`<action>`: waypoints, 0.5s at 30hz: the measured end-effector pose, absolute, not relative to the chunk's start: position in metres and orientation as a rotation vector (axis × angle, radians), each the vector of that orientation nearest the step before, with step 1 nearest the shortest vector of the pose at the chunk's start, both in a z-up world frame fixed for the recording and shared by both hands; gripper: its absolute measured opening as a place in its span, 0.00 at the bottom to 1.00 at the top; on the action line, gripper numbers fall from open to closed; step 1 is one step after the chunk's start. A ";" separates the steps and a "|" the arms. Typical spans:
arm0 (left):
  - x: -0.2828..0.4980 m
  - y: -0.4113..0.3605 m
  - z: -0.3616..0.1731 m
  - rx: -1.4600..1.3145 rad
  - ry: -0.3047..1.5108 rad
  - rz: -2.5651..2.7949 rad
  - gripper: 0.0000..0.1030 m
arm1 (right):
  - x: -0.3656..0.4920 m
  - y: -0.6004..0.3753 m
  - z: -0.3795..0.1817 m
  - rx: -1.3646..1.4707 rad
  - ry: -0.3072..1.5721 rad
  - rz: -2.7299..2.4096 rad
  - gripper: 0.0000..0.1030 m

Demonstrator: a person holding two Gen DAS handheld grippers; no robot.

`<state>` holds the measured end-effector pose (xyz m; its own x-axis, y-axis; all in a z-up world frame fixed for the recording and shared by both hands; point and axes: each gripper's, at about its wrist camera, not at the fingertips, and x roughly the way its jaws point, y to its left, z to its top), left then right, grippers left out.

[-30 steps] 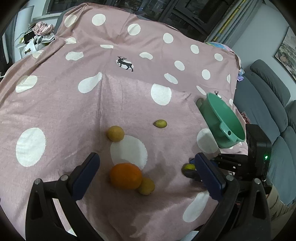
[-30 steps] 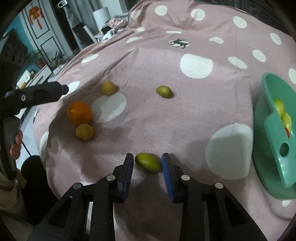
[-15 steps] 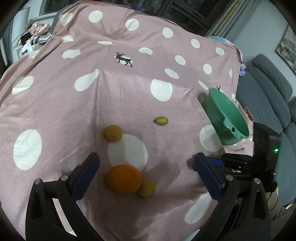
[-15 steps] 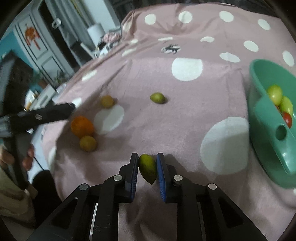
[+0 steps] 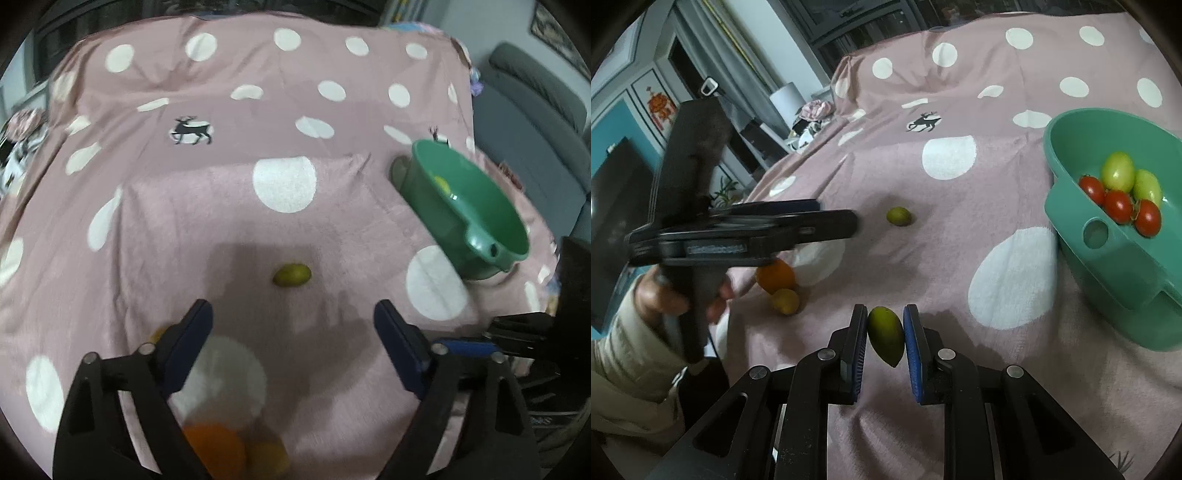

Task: Organize fruits
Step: 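Grasp a green plum with the right tool while the left tool grasps another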

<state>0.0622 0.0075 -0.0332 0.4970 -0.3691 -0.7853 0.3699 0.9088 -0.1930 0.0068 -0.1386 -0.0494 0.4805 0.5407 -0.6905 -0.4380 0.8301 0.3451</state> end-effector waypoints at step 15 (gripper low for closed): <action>0.101 -0.028 -0.062 0.139 1.035 -0.530 0.52 | 0.010 -0.145 -0.054 0.173 0.871 0.645 0.21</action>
<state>0.1010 -0.0277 -0.0623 0.3979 -0.3526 -0.8469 0.4808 0.8664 -0.1348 0.0101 -0.1446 -0.0544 0.4696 0.5912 -0.6557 -0.4548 0.7986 0.3942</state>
